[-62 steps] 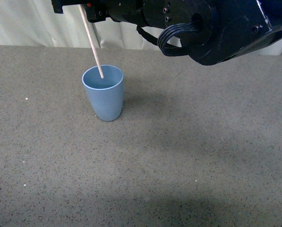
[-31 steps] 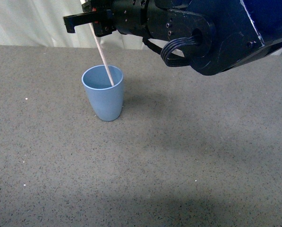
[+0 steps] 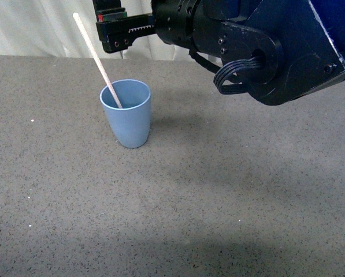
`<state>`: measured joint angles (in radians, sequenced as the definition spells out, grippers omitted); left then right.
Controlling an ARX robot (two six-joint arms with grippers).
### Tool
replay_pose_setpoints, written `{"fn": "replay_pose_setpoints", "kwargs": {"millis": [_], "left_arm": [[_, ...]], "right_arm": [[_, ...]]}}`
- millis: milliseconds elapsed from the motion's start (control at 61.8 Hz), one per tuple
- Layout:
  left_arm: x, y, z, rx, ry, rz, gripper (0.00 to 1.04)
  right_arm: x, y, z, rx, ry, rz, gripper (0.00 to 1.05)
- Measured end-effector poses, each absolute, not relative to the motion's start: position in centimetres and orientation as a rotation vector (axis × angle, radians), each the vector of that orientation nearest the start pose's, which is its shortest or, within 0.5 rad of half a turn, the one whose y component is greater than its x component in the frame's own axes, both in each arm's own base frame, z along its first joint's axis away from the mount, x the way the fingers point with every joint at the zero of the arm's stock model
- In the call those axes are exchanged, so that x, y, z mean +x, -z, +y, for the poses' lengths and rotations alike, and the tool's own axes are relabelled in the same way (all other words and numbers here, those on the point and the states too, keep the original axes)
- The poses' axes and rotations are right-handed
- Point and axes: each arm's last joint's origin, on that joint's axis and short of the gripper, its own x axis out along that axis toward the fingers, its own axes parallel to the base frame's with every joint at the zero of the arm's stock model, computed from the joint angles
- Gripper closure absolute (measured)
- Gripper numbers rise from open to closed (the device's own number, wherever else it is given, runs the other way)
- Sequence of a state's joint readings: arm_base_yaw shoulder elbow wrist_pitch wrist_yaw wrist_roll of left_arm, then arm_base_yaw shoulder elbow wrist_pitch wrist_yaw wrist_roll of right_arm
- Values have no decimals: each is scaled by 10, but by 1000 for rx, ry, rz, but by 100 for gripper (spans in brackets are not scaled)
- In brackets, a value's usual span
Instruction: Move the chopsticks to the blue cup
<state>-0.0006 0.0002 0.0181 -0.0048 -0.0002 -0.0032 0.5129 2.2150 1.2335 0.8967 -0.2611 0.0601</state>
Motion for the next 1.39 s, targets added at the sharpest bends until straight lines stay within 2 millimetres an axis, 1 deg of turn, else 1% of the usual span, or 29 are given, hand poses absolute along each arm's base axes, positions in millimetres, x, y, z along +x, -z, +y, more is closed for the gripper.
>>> {"fn": "replay_pose_setpoints", "kwargs": {"millis": [16, 49, 65, 81, 130, 146, 162, 211, 227, 275, 291, 324, 340, 389, 486, 583, 729, 858, 1182, 1231, 1296, 1393], "left_arm": [[97, -169, 0, -3, 0, -13, 7], [97, -169, 0, -3, 1, -13, 7], [97, -169, 0, -3, 2, -13, 7], [97, -169, 0, -3, 0, -13, 7], [97, -169, 0, -3, 0, -13, 7], [97, -169, 0, -3, 0, -13, 7], [97, -169, 0, -3, 0, -13, 7], [97, -169, 0, -3, 0, -13, 7], [97, -169, 0, -3, 0, -13, 7], [97, -169, 0, -3, 0, -13, 7], [97, -169, 0, -3, 0, -13, 7], [97, -169, 0, -3, 1, -13, 7], [97, -169, 0, -3, 1, -13, 7], [97, -169, 0, -3, 1, -13, 7], [97, -169, 0, -3, 0, -13, 7], [97, -169, 0, -3, 0, -13, 7], [97, -169, 0, -3, 0, -13, 7], [97, -169, 0, -3, 0, -13, 7], [97, -169, 0, -3, 0, -13, 7], [97, -169, 0, -3, 0, -13, 7], [97, -169, 0, -3, 0, -13, 7], [97, -169, 0, -3, 0, -13, 7]], "right_arm": [[397, -139, 232, 39, -703, 84, 10], [393, -142, 224, 27, -507, 38, 17], [387, -144, 216, 22, -360, 18, 22], [382, -144, 208, 21, -283, 10, 25], [370, -148, 191, 16, -150, 4, 32], [364, -150, 182, 10, -98, 8, 36], [361, -151, 177, 8, -78, 9, 38], [347, -158, 154, 9, -30, 0, 47], [344, -160, 150, 9, -25, -4, 49], [327, -168, 128, 16, -7, -23, 59], [319, -169, 118, 16, -2, -27, 65], [309, -169, 106, 14, 4, -24, 72], [301, -167, 98, 10, 6, -16, 77], [286, -163, 85, 3, 3, 2, 88], [265, -159, 69, -3, -5, 19, 104], [243, -161, 54, -4, -15, 14, 104], [220, -161, 38, -3, -3, 16, 104], [201, -161, 27, -3, -2, 19, 104], [167, -161, 12, -2, -1, 18, 104], [161, -161, 6, -1, -26, 19, 104], [155, -162, 2, 0, -5, 17, 104], [149, -162, 0, 0, 1, 15, 104]]}}
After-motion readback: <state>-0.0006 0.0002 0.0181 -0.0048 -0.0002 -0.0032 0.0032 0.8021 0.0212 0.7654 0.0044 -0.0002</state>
